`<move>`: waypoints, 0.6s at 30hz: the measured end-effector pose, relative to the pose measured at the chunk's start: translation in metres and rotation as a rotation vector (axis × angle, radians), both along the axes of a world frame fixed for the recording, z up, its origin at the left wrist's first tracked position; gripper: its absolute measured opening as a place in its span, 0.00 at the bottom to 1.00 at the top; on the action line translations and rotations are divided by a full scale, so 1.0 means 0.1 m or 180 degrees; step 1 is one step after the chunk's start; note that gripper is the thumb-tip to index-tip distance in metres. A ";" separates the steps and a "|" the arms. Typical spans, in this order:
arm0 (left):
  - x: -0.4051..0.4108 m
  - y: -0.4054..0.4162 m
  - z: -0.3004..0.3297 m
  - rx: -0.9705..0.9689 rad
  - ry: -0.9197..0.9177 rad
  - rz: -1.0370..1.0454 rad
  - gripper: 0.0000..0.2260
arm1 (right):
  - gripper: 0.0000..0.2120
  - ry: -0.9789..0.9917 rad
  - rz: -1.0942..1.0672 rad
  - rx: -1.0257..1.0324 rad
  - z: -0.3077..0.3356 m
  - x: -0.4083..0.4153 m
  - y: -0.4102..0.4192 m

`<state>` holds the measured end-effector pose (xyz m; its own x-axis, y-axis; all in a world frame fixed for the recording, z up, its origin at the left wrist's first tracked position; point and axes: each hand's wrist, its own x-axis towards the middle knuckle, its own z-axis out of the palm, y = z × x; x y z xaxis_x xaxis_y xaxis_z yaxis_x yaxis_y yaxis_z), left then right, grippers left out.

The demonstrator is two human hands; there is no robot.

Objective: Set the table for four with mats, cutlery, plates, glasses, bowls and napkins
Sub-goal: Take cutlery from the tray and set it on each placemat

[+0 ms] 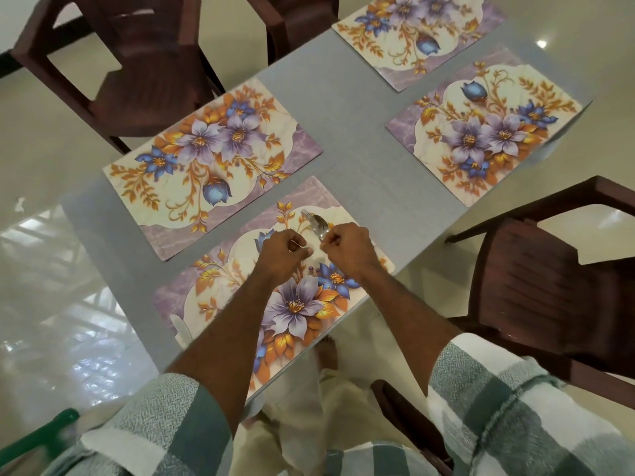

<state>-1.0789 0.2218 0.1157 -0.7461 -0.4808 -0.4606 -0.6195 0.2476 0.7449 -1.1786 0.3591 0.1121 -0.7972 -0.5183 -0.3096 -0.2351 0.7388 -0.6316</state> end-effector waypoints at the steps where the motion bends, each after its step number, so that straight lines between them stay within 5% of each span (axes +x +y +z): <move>1: 0.01 0.00 -0.02 -0.0102 -0.0002 -0.0006 0.07 | 0.05 -0.0087 0.0077 0.0056 -0.03 0.04 -0.02; 8: 0.03 0.05 -0.13 -0.0245 -0.0103 -0.0038 0.10 | 0.11 0.0107 0.0169 0.0506 -0.09 0.02 -0.03; 18: -0.06 0.16 -0.12 -0.0366 -0.0215 -0.0003 0.16 | 0.07 0.0376 -0.0043 0.0783 -0.13 -0.23 0.16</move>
